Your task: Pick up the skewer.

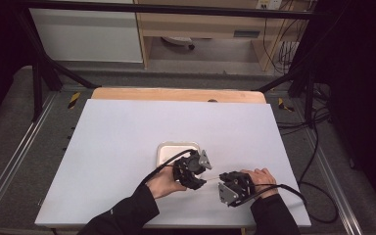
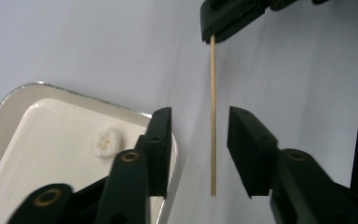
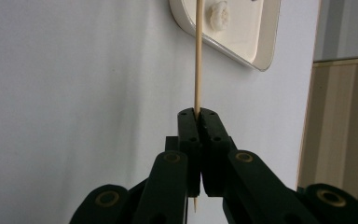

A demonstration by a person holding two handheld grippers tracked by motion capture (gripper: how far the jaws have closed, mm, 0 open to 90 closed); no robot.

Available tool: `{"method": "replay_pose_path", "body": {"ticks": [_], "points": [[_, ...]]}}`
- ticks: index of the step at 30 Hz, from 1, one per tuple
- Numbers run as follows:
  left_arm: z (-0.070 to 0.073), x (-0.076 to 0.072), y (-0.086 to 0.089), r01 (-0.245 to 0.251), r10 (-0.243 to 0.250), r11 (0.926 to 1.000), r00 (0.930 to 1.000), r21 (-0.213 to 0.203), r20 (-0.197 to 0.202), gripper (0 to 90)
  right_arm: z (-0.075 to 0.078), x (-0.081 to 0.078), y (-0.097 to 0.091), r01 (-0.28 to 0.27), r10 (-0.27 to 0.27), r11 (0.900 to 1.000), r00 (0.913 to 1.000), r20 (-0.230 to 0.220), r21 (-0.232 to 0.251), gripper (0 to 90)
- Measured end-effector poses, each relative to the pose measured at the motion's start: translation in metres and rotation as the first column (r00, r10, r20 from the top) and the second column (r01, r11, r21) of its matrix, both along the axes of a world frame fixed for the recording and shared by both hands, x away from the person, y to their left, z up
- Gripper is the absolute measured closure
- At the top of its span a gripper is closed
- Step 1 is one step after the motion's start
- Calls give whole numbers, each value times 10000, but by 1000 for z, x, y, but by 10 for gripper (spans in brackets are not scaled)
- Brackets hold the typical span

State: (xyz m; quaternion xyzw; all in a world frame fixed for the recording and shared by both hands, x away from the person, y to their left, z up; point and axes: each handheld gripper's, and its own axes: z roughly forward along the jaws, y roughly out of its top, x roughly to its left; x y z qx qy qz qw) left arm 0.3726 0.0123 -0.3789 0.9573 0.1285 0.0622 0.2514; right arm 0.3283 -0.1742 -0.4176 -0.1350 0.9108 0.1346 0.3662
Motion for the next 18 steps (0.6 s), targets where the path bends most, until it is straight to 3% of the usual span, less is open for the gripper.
{"method": "replay_pose_path", "body": {"ticks": [7,13,18], "points": [[-5,4,1,69,-56,9985,9997,552,-222,496,3,1,2,164,-160,9993,9998,122,-333,890],[-8,7,0,-69,131,9965,9972,838,-739,628,5,3,5,21,-3,9973,9997,241,-732,890],[-10,6,-3,-107,185,9942,9972,1067,-729,720,6,4,8,38,-18,9969,9997,257,-790,890]]}}
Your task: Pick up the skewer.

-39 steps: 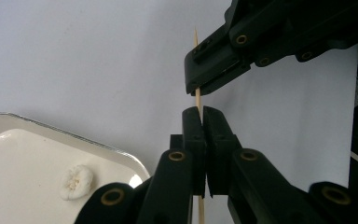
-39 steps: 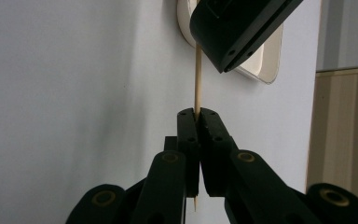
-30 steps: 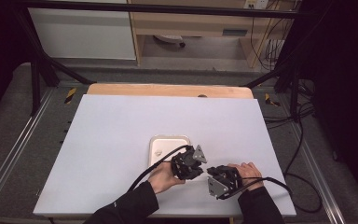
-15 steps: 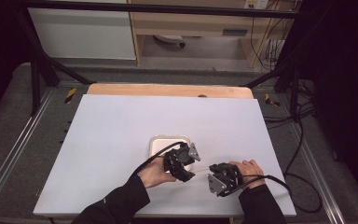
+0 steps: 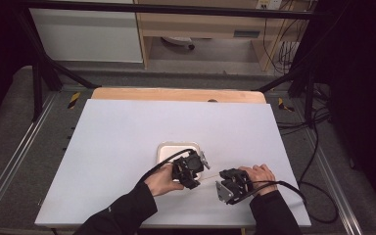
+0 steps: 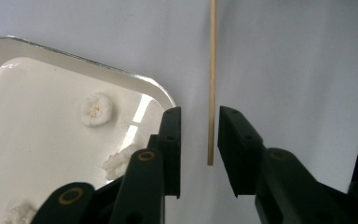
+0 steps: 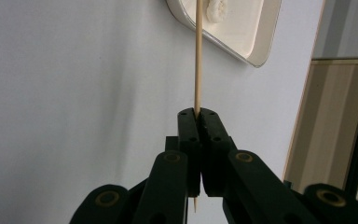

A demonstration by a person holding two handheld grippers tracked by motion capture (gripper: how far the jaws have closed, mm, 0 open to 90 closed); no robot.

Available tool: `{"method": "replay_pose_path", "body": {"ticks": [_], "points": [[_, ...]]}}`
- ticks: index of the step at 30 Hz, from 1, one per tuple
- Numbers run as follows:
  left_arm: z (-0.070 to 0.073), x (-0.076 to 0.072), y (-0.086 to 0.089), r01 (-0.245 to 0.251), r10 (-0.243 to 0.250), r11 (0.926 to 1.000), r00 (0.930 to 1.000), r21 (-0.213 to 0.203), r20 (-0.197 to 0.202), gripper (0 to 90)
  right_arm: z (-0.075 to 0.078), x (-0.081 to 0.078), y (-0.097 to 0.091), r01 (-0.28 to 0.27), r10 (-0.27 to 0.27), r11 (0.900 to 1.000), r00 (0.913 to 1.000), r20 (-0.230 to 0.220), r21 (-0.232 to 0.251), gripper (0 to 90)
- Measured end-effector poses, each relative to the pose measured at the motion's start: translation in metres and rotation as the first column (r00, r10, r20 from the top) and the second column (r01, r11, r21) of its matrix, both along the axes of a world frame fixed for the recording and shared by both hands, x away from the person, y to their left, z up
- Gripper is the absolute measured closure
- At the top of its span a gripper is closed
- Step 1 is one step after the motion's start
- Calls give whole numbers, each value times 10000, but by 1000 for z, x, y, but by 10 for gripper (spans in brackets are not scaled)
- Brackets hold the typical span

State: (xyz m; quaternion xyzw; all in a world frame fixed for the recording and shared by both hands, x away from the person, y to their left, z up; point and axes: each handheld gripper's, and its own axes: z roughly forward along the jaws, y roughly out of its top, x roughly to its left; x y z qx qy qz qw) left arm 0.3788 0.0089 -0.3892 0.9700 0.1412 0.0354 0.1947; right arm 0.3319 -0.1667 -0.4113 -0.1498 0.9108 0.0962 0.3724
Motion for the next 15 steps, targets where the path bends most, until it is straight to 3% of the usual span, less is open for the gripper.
{"method": "replay_pose_path", "body": {"ticks": [8,15], "points": [[-4,-1,-4,37,-38,10000,10000,93,70,831,2,0,6,-155,162,9995,9995,265,-280,890],[-3,-2,-5,-2,2,9999,10000,122,49,872,4,0,9,-334,349,9984,9988,337,-448,890]]}}
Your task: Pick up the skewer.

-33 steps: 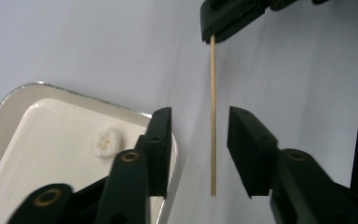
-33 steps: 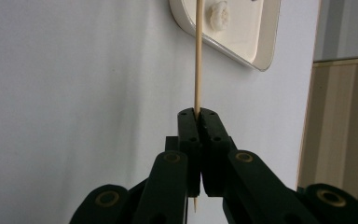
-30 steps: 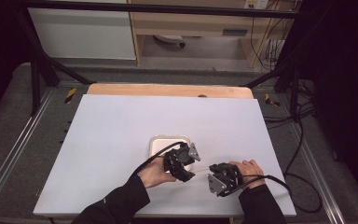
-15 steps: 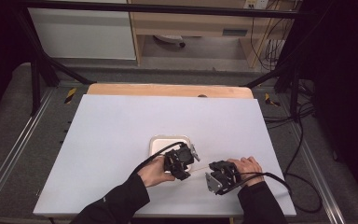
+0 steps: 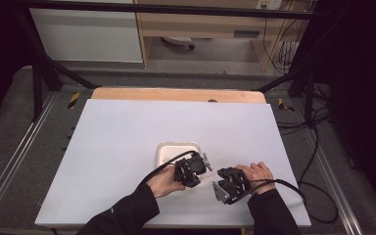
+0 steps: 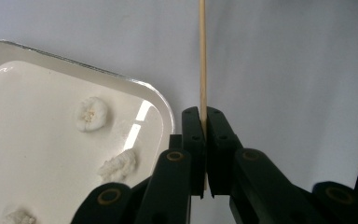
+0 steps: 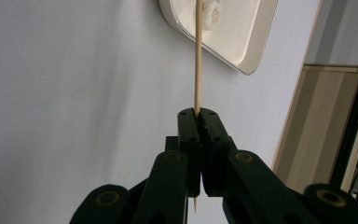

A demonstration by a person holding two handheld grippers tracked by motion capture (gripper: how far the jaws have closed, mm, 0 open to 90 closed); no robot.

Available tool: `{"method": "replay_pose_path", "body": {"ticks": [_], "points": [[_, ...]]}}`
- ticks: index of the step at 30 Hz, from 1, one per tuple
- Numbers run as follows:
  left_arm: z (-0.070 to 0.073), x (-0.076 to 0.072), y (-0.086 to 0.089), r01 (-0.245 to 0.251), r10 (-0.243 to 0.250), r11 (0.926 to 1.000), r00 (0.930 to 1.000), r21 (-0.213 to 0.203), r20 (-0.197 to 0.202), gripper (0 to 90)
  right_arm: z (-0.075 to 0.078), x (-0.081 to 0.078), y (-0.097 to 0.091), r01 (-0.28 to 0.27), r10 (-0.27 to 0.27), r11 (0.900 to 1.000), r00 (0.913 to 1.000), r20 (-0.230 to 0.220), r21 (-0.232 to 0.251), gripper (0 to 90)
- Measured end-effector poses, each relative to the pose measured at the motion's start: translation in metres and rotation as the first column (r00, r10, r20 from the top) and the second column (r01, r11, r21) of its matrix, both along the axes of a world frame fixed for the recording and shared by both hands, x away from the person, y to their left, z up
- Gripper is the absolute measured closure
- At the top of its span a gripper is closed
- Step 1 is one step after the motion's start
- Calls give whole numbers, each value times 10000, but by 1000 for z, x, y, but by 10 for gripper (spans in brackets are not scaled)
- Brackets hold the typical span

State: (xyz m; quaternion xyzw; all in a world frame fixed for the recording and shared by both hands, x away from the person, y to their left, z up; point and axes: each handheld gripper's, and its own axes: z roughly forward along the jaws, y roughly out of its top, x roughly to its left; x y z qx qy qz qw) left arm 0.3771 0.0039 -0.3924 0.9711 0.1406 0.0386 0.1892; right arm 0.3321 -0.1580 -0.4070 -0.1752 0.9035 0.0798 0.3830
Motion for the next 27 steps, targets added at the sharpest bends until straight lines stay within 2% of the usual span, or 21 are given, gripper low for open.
{"method": "replay_pose_path", "body": {"ticks": [7,13,16,19,21,23,27], "points": [[-1,-2,-2,-10,7,9998,9999,173,168,881,-1,0,0,2,-2,10000,10000,-38,-46,890],[-1,-3,-1,-9,4,9999,9992,126,404,882,0,0,0,87,-87,9999,10000,-44,60,882],[1,-3,1,-10,6,10000,9989,89,460,883,1,1,-1,302,-299,9987,9995,-85,400,865],[1,-4,3,-51,46,9999,9987,91,516,882,2,2,-4,539,-507,9930,9982,-326,1054,773],[1,-4,6,-116,115,9999,9983,26,571,882,3,2,-7,824,-729,9833,9953,-634,1625,709],[2,-3,9,-155,159,9999,9979,-59,634,882,3,3,-14,1259,-1058,9678,9892,-1018,2182,644],[2,-4,15,-214,220,9997,9972,-96,717,882,6,6,-27,2276,-1626,9119,9644,-2085,3415,525]]}}
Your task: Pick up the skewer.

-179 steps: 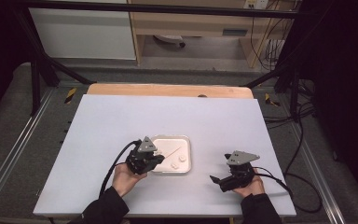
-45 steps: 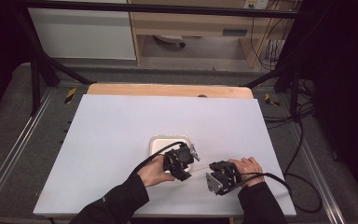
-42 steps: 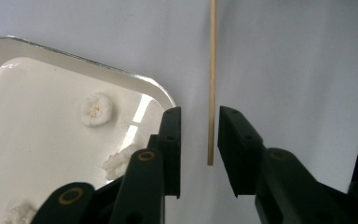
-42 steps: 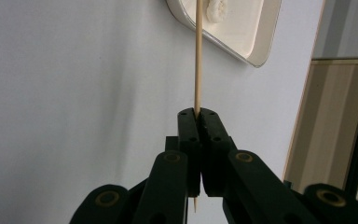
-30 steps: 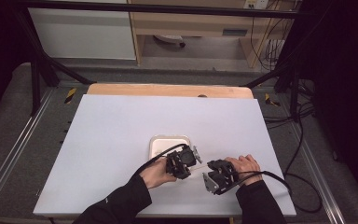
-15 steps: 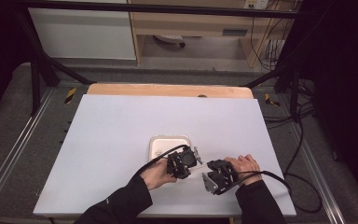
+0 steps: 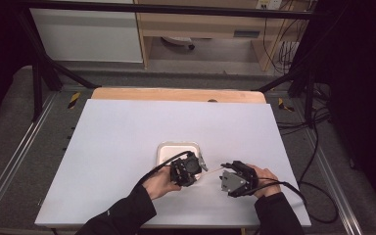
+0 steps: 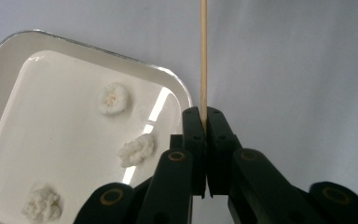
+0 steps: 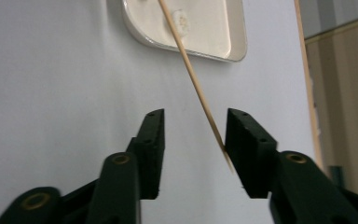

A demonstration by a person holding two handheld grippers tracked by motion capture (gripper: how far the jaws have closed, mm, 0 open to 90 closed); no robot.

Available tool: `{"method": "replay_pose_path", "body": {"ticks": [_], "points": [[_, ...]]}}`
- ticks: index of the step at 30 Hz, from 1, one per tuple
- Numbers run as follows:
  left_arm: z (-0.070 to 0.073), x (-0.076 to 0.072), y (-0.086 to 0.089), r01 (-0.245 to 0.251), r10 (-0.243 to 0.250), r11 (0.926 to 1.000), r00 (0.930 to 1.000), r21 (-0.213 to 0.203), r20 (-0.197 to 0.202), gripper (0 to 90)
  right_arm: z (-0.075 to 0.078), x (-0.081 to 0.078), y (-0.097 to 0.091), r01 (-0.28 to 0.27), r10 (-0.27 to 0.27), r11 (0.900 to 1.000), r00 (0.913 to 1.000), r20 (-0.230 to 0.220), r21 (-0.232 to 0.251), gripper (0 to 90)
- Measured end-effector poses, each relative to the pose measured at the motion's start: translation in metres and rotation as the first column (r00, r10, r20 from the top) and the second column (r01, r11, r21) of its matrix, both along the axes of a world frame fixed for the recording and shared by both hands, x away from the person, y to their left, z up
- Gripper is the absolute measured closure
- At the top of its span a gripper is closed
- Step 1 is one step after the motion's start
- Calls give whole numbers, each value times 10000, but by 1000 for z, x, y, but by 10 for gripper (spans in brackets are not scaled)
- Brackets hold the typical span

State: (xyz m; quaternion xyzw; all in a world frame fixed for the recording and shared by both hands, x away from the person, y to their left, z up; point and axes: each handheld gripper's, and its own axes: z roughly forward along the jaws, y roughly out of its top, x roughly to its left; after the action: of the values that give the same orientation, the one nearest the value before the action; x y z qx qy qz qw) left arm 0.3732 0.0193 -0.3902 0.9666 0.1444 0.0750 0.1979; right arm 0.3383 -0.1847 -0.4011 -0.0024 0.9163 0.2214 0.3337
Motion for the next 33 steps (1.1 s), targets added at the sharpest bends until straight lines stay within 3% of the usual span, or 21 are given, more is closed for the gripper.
{"method": "replay_pose_path", "body": {"ticks": [5,11,14,16,21,22,24,27,29,33], "points": [[1,-1,12,-261,263,9995,9996,-194,110,882,1,3,-15,918,-782,9866,9917,-1024,1350,391],[-2,0,32,-764,767,9966,9970,-316,82,882,1,5,-27,1810,-1327,9479,9725,-1915,2621,264],[-2,-1,45,-1011,1018,9930,9948,-613,83,881,0,7,-29,2239,-1616,9300,9614,-2229,2916,200],[-1,-2,54,-1143,1150,9900,9934,-826,36,882,-2,9,-30,2617,-1854,9120,9498,-2518,3157,160],[-1,-5,74,-1458,1487,9820,9888,-1205,154,881,-5,14,-34,3562,-2354,8511,9155,-3262,3856,93],[-1,-6,77,-1539,1574,9791,9874,-1327,163,881,-6,14,-35,3713,-2409,8409,9083,-3420,3938,87],[-1,-7,85,-1702,1760,9726,9841,-1586,232,881,-8,16,-36,3910,-2432,8296,8957,-3722,3987,82],[-1,-10,97,-1922,2007,9617,9793,-1955,245,881,-10,18,-35,4102,-2375,8204,8782,-4151,3984,63],[-1,-13,104,-2076,2192,9520,9753,-2250,276,881,-11,18,-34,4091,-2347,8193,8786,-4160,4017,64],[-5,-20,120,-2347,2513,9324,9675,-2748,263,881,-12,19,-31,4225,-2295,7984,8723,-4318,4290,63]]}}
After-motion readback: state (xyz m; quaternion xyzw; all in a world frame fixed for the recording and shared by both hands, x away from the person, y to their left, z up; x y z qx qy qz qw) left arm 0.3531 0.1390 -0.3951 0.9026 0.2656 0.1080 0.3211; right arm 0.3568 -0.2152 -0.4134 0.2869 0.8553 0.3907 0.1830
